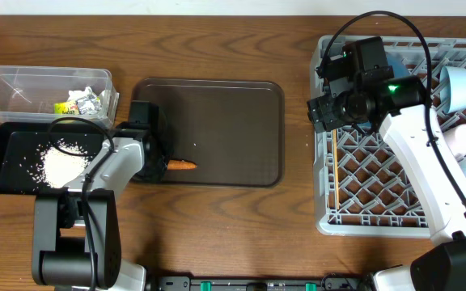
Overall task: Sort waste into correct bins and load items into the dishwasher rack
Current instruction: 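Move the left gripper to the carrot on the brown tray and grasp it, then lift the carrot with the left gripper and carry it left over the black tray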
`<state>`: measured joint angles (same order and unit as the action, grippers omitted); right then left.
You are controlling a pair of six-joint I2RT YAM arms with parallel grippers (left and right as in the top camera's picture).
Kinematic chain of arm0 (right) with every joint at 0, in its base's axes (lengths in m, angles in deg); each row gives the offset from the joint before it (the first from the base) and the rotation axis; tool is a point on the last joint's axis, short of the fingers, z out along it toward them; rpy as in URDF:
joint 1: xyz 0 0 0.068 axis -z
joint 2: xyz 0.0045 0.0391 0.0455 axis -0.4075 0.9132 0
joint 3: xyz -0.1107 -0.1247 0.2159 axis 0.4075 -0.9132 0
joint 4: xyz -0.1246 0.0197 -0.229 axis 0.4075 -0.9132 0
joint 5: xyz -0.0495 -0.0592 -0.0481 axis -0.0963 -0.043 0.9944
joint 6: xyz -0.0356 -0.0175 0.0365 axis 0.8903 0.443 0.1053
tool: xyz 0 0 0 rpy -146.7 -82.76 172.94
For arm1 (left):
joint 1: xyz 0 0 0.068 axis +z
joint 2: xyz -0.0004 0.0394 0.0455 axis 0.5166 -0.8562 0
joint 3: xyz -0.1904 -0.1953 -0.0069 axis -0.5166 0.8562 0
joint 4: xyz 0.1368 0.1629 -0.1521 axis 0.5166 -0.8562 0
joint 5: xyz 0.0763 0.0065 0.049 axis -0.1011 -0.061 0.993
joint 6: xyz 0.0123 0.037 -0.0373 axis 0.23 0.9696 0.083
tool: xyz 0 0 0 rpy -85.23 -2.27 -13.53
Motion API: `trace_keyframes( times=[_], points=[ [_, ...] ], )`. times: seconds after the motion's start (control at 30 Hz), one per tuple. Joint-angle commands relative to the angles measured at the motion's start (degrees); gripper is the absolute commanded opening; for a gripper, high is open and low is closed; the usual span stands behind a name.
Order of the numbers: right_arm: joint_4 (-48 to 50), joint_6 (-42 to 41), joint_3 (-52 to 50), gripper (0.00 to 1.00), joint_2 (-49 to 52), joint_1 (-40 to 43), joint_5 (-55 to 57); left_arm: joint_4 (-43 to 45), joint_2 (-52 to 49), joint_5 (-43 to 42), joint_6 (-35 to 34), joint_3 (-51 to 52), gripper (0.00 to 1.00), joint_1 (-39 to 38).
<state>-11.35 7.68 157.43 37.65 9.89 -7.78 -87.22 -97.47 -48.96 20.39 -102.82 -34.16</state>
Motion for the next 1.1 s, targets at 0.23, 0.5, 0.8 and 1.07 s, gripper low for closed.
trace_keyframes(
  times=[0.23, 0.5, 0.8, 1.07],
  points=[
    [-0.1, -0.7, -0.2, 0.79, 0.0, -0.1, 0.9, 0.3, 9.2, 1.4, 12.6, -0.1, 0.38, 1.0],
    [-0.3, -0.7, -0.2, 0.79, 0.0, -0.1, 0.9, -1.6, 21.0, 1.3, 20.5, -0.1, 0.38, 10.1],
    [-0.2, -0.7, -0.2, 0.79, 0.0, -0.1, 0.9, -1.7, 20.3, -5.2, 20.4, -0.1, 0.5, 10.6],
    [-0.3, -0.7, -0.2, 0.79, 0.0, -0.1, 0.9, -0.9, 8.1, -5.2, 14.0, -0.1, 0.51, 3.1]
  ],
)
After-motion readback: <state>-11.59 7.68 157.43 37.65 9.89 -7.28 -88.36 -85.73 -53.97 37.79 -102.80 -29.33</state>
